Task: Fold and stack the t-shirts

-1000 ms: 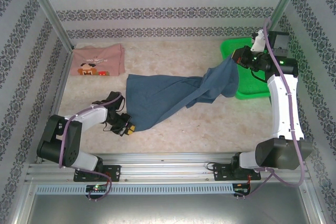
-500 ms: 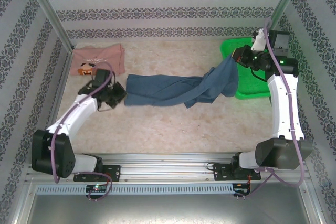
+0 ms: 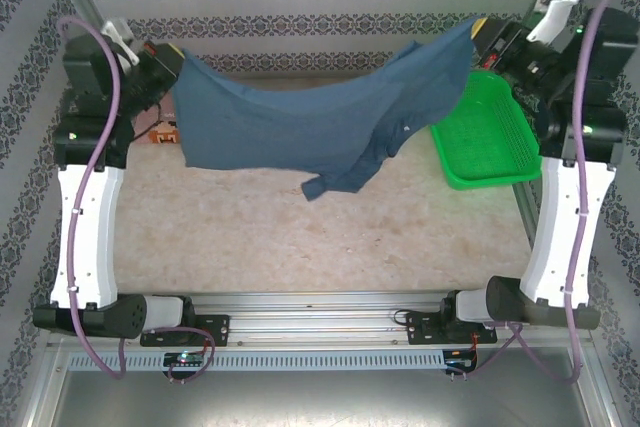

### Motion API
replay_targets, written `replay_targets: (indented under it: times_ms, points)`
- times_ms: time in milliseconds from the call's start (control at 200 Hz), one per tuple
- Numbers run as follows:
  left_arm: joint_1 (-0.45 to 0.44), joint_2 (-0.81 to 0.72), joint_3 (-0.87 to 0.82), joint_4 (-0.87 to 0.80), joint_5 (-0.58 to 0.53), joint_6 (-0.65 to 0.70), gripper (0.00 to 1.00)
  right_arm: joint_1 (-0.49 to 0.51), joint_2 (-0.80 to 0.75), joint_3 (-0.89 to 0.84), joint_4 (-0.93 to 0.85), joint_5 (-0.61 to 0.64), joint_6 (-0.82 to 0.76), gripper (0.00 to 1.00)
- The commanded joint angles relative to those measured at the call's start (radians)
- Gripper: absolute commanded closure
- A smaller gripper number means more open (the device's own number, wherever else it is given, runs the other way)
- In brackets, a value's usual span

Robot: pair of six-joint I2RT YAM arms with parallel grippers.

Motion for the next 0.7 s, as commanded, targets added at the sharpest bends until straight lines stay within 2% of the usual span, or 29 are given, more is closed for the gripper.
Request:
replay_targets:
  times_ms: [0,225,365,470,625,699]
  points:
    - [0.022,0.103,0.151,0.001,0.071,0.002,1.0,0.005,0.022,0.105,0.031,-0.021,0.071,1.0]
    - [0.047,0.446,0.573,-0.038,0.169,-0.03,1.0,0.033,0.273,0.35,0.021,-0.029,0.065,1.0]
    - [0.072,0.69,0.899,-0.005,0.224,-0.124,1.0,0.031,0.528,0.676,-0.001,-0.041,0.085,1.0]
    - [0.093,0.758,0.913,0.119,0.238,-0.199,1.0,0.021,0.666,0.84,0.073,-0.043,0.145,1.0]
    - [0.115,0.801,0.914,0.319,0.25,-0.227,1.0,0.013,0.705,0.802,0.251,0.009,0.173,1.0]
    - [0.138,0.81,0.916,0.359,0.249,-0.227,1.0,0.013,0.718,0.8,0.336,0.019,0.174,1.0]
